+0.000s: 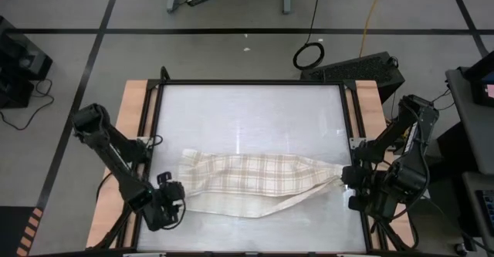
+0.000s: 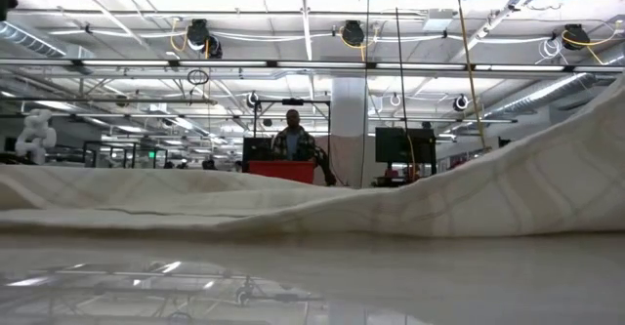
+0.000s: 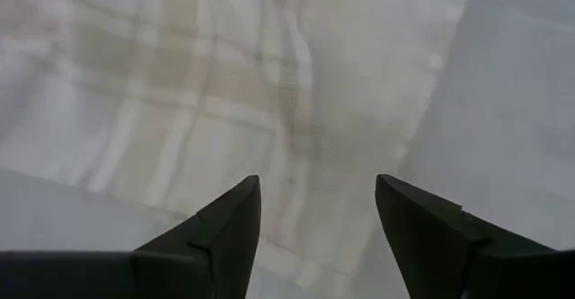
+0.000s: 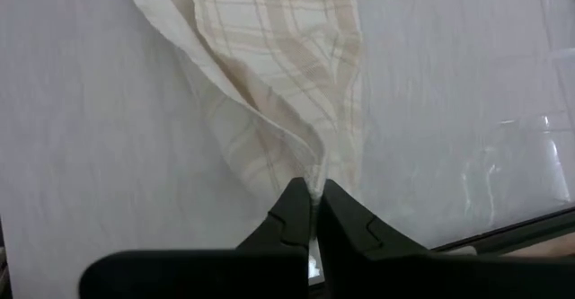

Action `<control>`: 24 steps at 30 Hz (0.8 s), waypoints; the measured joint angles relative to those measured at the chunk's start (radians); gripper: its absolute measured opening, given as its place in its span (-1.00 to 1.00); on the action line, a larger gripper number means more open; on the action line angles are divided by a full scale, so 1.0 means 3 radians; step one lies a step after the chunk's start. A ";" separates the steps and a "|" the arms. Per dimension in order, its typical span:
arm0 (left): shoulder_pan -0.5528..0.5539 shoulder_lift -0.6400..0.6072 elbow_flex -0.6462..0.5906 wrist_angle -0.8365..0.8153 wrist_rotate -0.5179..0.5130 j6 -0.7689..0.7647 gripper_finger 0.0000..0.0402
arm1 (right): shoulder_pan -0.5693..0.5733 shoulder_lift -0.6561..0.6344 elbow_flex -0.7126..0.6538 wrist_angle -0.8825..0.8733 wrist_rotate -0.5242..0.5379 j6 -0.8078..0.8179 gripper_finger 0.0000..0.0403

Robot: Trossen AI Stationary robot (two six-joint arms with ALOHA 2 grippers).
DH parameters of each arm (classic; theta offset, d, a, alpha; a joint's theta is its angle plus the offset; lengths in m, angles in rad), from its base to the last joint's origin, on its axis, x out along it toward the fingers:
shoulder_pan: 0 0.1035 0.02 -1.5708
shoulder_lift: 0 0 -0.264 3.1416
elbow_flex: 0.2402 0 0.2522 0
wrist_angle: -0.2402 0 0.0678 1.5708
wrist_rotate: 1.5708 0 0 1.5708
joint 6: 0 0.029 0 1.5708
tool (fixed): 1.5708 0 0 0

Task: Roll towel
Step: Roll the white-brown patterned towel

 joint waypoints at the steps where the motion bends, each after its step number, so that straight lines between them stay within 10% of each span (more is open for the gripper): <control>1: -0.0032 0.0066 0.0000 0.0035 -0.0102 -0.0014 0.13 | 0.0000 0.0000 0.0000 0.0002 0.0000 0.0001 -1.00; 9: -0.0048 0.0586 0.0008 0.0121 -0.0234 -0.0115 0.06 | -0.0001 0.0000 0.0000 0.0001 0.0006 0.0011 -1.00; 18: -0.0050 0.0540 0.0005 0.0133 -0.0193 -0.0176 -0.64 | -0.0001 0.0000 0.0000 0.0002 -0.0005 0.0010 -1.00; 24: -0.0050 0.0402 0.0005 0.0133 -0.0071 -0.0190 -0.52 | -0.0001 0.0000 0.0000 0.0001 -0.0007 0.0008 -1.00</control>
